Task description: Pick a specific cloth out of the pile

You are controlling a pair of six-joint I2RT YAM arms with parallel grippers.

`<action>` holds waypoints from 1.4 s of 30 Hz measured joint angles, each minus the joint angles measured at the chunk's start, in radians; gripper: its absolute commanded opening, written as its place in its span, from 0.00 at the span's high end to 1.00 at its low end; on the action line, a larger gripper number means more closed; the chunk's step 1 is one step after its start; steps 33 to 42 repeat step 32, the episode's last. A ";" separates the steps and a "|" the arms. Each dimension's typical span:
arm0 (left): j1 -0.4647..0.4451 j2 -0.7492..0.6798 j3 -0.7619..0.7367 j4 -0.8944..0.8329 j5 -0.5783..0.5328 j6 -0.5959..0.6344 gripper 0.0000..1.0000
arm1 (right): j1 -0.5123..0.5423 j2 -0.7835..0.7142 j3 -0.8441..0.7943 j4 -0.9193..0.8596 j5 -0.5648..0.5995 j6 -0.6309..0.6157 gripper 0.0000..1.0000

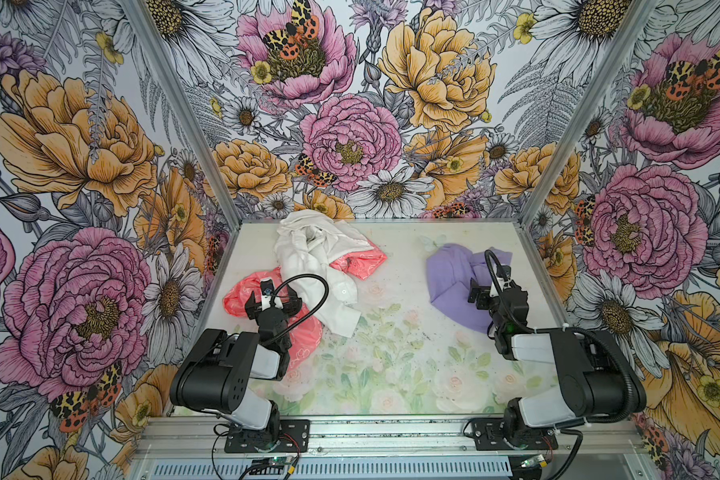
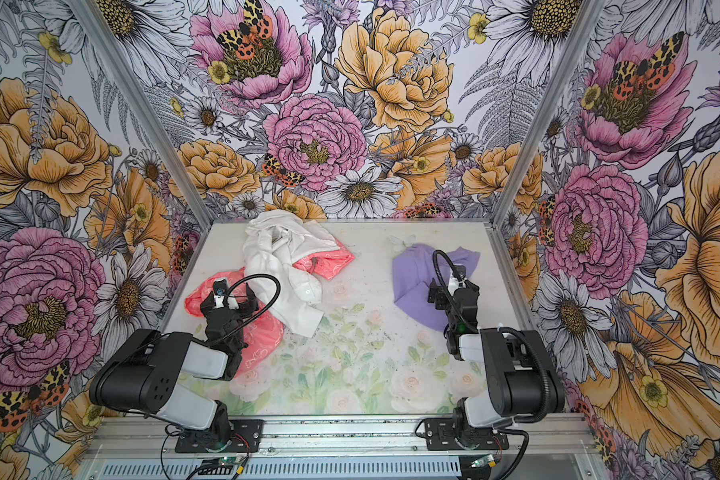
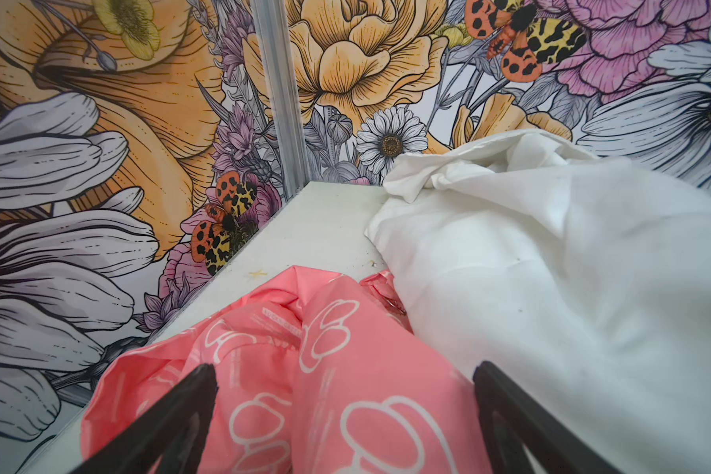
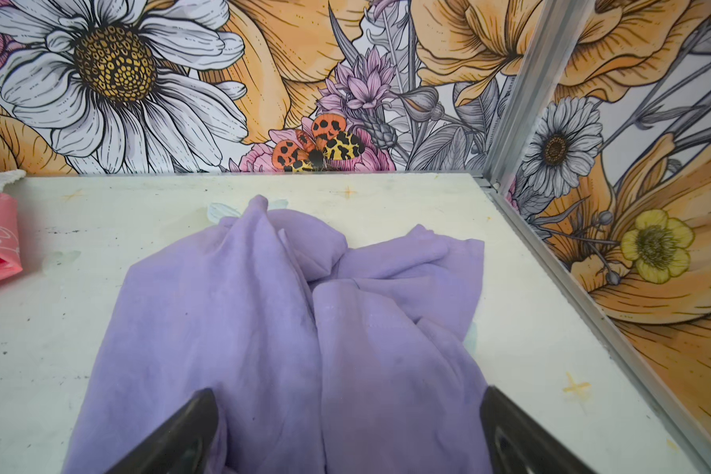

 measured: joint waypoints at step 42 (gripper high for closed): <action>0.082 0.039 0.164 -0.215 0.136 -0.070 0.01 | -0.019 0.012 0.037 -0.002 -0.003 0.006 0.00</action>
